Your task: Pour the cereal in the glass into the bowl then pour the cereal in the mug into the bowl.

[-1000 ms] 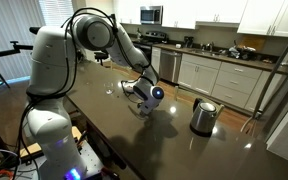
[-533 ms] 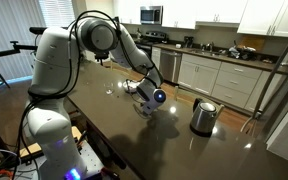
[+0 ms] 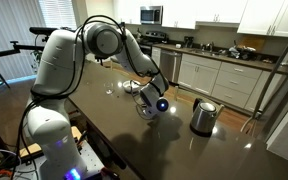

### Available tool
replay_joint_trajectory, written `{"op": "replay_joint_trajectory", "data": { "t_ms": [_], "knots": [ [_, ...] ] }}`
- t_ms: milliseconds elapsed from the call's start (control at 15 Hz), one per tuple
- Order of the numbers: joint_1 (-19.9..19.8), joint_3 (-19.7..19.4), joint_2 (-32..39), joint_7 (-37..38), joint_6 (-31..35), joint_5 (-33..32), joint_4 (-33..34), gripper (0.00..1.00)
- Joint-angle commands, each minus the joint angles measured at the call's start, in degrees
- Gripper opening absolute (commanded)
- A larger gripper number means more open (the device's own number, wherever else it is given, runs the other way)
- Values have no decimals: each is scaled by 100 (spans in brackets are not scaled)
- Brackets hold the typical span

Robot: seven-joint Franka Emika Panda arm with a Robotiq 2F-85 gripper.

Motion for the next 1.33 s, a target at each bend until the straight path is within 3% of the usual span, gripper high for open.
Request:
{"op": "replay_joint_trajectory", "data": {
  "t_ms": [0, 1267],
  "knots": [
    [-110, 4, 166, -303, -388, 258, 97, 100],
    [-213, -27, 429, -682, -1571, 803, 153, 100]
  ]
}}
